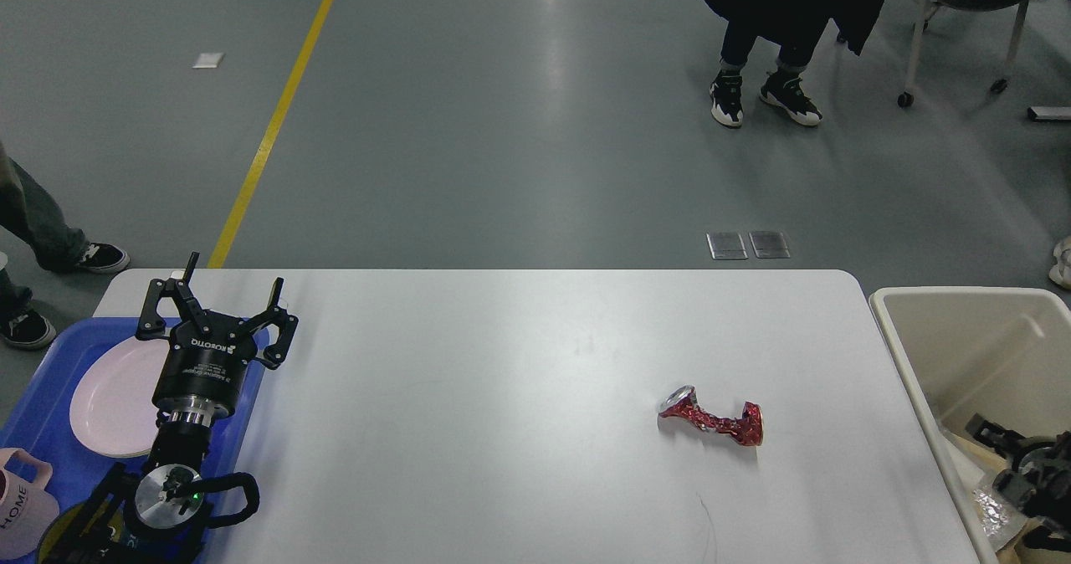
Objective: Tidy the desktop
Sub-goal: 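Release the cup in the bin and raise the right gripper, then lower the right gripper onto the red candy wrapper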
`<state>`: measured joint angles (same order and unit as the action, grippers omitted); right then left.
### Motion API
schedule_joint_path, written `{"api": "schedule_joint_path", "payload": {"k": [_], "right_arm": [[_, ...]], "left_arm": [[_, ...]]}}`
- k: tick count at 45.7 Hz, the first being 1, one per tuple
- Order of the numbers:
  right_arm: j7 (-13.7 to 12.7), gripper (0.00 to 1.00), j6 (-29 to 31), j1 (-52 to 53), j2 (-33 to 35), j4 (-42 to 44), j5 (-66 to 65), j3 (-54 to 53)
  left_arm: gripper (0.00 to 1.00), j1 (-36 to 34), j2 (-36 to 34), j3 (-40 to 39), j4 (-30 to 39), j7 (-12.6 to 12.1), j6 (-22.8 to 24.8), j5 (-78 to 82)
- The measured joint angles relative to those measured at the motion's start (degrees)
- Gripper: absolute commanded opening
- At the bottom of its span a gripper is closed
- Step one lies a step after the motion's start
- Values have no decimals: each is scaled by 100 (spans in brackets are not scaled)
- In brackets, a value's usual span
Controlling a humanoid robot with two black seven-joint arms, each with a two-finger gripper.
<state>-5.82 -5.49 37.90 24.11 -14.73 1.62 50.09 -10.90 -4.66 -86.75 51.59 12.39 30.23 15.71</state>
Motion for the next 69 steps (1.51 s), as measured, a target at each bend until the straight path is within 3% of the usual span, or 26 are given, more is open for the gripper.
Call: {"api": "schedule_joint_path", "payload": {"k": [9, 18, 32, 38, 50, 57, 69], "right_arm": [[-9, 100, 610, 1755, 758, -1805, -210, 756], [-6, 100, 1671, 3830, 864, -3158, -248, 1905], [-17, 100, 4975, 6535, 210, -3762, -229, 2556], [-23, 100, 5842, 7404, -196, -4187, -212, 2607], [-68, 100, 6049, 9377, -670, -6192, -170, 2286], [-77, 100, 5836, 10095, -832, -7251, -171, 1997], [-79, 100, 5607, 10269, -824, -7632, -171, 1858]], "left_arm": [[96, 0, 0, 0, 0, 0, 0, -3], [96, 0, 0, 0, 0, 0, 0, 0], [96, -1, 0, 0, 0, 0, 0, 0], [96, -2, 0, 0, 0, 0, 0, 1], [96, -2, 2, 0, 0, 0, 0, 0], [96, -1, 4, 0, 0, 0, 0, 0], [96, 0, 1, 0, 0, 0, 0, -1]]}}
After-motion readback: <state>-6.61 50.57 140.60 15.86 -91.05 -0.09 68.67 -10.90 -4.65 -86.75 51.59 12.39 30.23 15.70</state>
